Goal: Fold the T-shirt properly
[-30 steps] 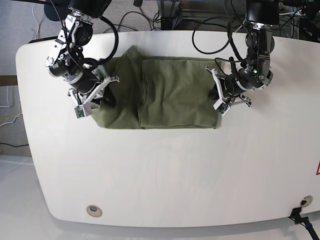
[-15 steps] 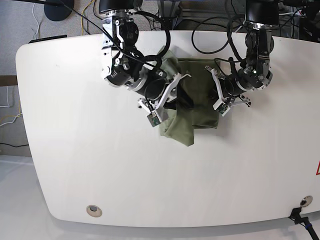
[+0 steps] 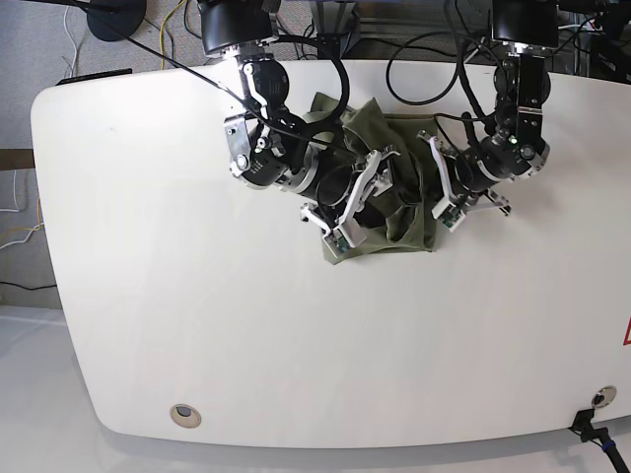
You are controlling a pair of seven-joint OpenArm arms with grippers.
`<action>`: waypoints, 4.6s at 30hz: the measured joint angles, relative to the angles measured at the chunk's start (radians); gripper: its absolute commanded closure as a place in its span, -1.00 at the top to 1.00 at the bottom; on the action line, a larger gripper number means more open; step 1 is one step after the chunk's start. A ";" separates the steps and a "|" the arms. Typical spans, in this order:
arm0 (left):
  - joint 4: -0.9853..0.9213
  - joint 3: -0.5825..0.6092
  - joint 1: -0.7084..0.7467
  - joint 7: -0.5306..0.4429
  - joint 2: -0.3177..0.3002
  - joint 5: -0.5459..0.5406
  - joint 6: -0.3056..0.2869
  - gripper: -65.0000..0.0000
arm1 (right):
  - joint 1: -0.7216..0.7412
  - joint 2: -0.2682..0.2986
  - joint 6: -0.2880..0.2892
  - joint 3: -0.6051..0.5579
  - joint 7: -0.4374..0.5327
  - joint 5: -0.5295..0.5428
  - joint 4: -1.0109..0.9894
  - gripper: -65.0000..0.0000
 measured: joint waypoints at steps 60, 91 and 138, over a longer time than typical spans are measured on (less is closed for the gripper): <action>0.121 -0.402 -0.031 -0.005 -0.048 0.003 0.003 -1.00 | 0.141 0.165 -0.182 -0.315 0.000 0.007 -0.029 -0.37; 0.119 -0.371 -0.031 -0.005 -0.048 0.003 0.003 -1.00 | 0.021 0.062 -0.179 -0.384 -0.008 -0.188 -0.022 -0.37; -0.374 0.051 -0.220 -0.225 0.014 -0.008 -0.119 -1.00 | 0.109 0.288 -0.171 -0.148 0.362 -0.161 -0.305 -0.37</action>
